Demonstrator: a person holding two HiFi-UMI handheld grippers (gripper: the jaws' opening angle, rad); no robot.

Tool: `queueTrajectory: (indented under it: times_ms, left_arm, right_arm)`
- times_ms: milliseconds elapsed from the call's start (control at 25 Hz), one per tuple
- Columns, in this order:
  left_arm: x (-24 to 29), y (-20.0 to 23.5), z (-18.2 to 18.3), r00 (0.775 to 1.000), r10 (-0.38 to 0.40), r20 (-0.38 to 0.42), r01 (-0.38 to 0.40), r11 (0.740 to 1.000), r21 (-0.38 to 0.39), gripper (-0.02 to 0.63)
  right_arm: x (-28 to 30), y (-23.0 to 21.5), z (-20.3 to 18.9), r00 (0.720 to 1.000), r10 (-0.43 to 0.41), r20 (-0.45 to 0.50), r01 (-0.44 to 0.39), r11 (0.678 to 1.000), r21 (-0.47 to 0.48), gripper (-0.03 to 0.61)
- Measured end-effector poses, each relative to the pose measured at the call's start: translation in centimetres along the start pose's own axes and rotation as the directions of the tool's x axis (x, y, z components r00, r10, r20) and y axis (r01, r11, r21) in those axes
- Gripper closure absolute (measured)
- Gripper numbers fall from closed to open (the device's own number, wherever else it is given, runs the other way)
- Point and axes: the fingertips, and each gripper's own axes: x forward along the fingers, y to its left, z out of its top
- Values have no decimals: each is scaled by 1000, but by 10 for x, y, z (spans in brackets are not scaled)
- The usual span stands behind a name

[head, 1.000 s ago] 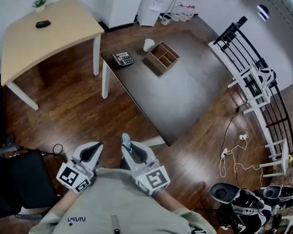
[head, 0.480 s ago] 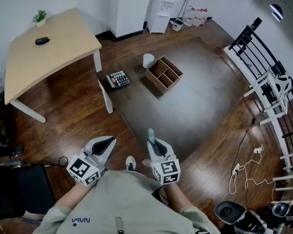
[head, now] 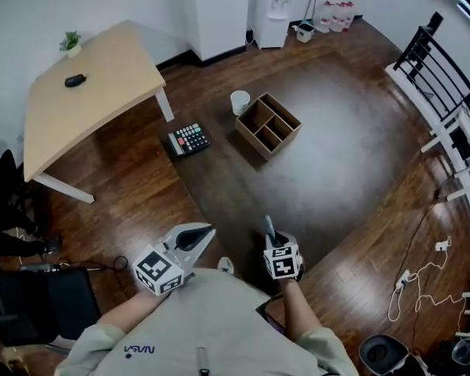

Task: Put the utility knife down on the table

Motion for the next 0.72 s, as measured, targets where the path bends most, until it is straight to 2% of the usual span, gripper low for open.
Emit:
queueTrajectory:
  times_ms: [120,280,480,720]
  left_arm:
    - [13,-1,2,1000,-11,-22,11,1000,10,612]
    - [26,-4,2,998,-32,-46,33,999,25,611]
    - [34,-7,3,997,-45,-61,48,998,46,611]
    - [30,-8,2,997,-45,-61,47,998,38,611]
  right_arm:
    - [10,-5,-9,999,-4,-42,4,1000,19,505]
    - [15,-10,-4,999,-7,-31,9,999,40,505]
    - [19,-5,-3,999,39,-33,-36,995,93,503]
    - [10,-22,-8,1000,-11,-10,13,990,138,463]
